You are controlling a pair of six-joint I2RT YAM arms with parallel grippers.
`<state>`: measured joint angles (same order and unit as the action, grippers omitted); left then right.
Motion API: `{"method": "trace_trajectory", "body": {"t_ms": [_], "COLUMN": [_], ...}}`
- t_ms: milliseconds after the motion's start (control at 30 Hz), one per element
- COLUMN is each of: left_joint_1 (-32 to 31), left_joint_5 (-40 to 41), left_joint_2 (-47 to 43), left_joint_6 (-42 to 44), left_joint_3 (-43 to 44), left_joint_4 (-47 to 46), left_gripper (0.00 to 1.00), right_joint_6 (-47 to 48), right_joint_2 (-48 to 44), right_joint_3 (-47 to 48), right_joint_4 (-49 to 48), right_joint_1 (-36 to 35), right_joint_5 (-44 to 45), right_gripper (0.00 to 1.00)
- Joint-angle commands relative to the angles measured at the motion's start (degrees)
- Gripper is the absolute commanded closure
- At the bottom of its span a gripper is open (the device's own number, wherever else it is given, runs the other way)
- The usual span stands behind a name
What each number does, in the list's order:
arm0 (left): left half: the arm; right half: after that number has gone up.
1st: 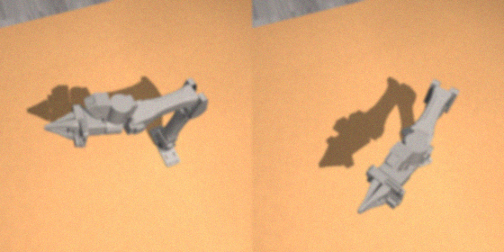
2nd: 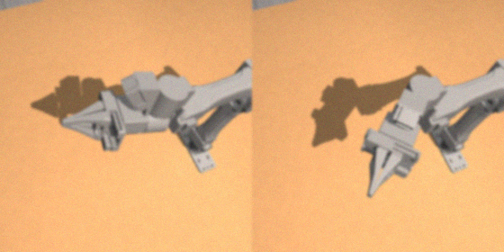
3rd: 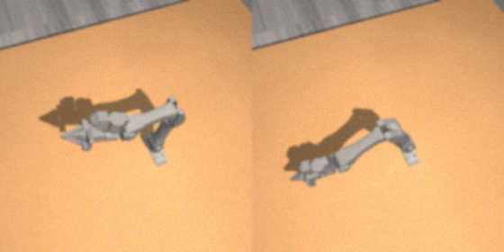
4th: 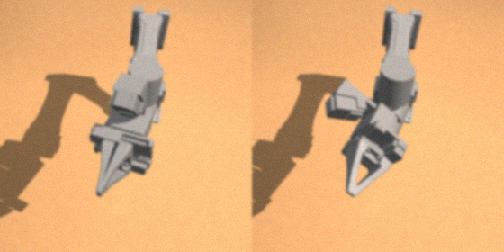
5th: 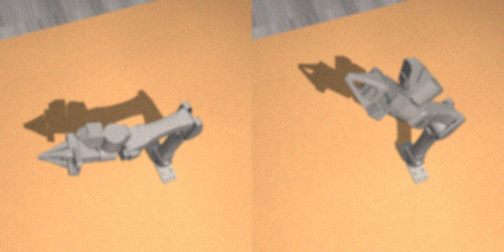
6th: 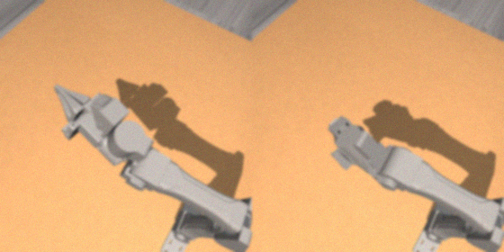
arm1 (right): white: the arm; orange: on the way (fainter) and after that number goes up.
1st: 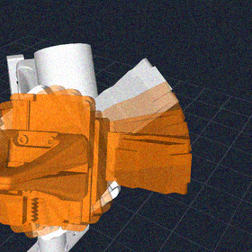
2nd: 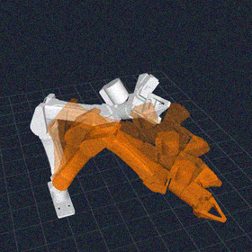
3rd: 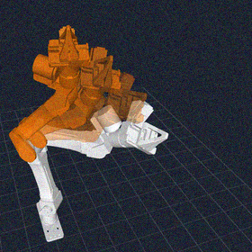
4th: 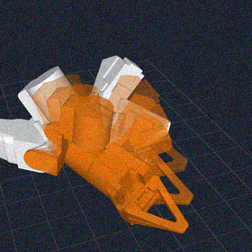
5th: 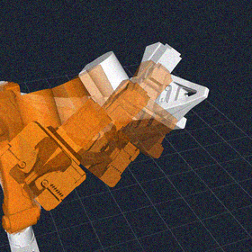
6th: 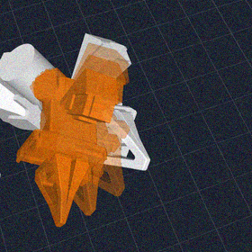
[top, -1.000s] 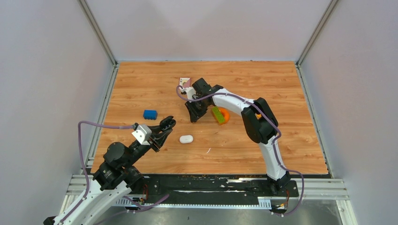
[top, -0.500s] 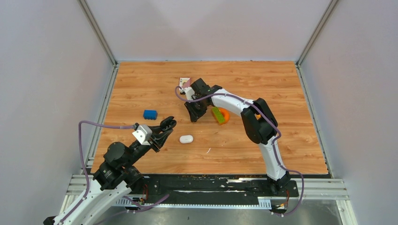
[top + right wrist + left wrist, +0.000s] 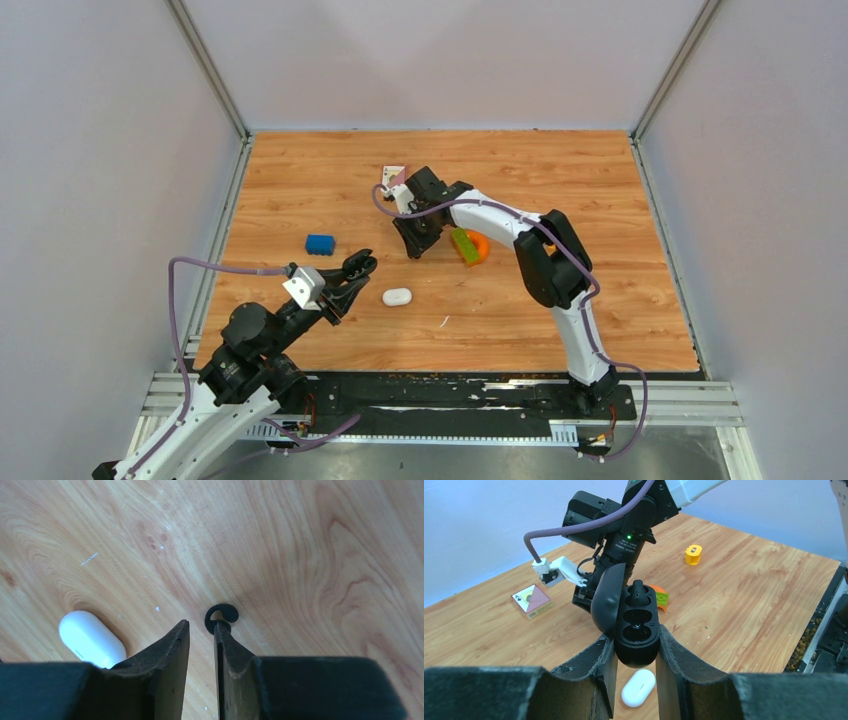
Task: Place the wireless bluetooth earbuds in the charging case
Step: Pick up the earbud from the center of the board.
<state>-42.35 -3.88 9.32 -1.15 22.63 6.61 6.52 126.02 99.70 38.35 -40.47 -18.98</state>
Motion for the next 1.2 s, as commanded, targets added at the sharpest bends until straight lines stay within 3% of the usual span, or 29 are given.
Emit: {"method": "trace_trajectory", "body": {"t_ms": [0,467,633,933,1167], "left_joint_1": [0.25,0.25,0.25,0.25,0.24], "left_joint_5": [-0.58,-0.58,-0.69,-0.72,-0.79], "left_joint_2": [0.41,0.66,0.69,0.7,0.56], "left_joint_6": [0.44,0.37,0.44,0.44,0.48], "left_joint_3": [0.31,0.41,0.44,0.48,0.48], "left_joint_4": [-1.78,-1.56,-1.59,-1.6,-1.58], "left_gripper": [1.0,1.0,1.0,1.0,1.0], "right_joint_6": [2.0,1.91,1.91,2.91,3.6], "right_joint_2": [-0.51,-0.33,0.03,0.44,0.32], "right_joint_3": [0.44,0.92,1.53,2.2,2.96], "right_joint_4": [0.93,0.54,0.39,0.0,0.14], "right_joint_1": [0.45,0.48,0.84,1.05,1.34], "right_joint_5": [7.26,9.27,8.9,8.42,8.2], "right_gripper": [0.73,0.76,0.82,0.77,0.84]}}
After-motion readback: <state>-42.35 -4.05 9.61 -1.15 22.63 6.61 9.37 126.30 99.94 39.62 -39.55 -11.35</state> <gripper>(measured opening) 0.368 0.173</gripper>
